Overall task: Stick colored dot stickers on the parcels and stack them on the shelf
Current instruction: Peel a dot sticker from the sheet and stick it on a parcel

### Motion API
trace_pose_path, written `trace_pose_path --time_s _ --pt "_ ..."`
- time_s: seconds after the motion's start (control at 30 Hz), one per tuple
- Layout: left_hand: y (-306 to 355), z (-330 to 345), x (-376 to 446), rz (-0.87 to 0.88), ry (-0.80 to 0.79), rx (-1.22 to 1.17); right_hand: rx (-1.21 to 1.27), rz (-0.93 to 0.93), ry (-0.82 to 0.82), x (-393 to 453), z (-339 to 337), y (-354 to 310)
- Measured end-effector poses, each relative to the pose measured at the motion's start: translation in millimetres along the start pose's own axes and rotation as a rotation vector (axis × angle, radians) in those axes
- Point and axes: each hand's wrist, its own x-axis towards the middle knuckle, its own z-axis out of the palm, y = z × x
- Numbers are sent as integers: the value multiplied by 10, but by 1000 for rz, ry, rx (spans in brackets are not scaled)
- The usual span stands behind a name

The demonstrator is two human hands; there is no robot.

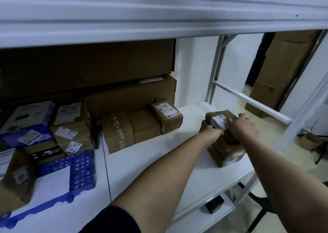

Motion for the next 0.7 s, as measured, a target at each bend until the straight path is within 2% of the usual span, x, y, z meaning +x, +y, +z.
trace_pose_path --time_s 0.17,0.33,0.5,0.7 --pt "32 124 144 -17 -18 -144 -30 -29 96 -13 39 -2" --pt "65 128 163 -41 -22 -345 48 -36 127 -11 62 -33" --pt "0 -42 159 6 64 -541 216 -76 156 -89 72 -192" --pt "-213 -519 32 67 288 -676 368 -134 84 -374 208 -615"
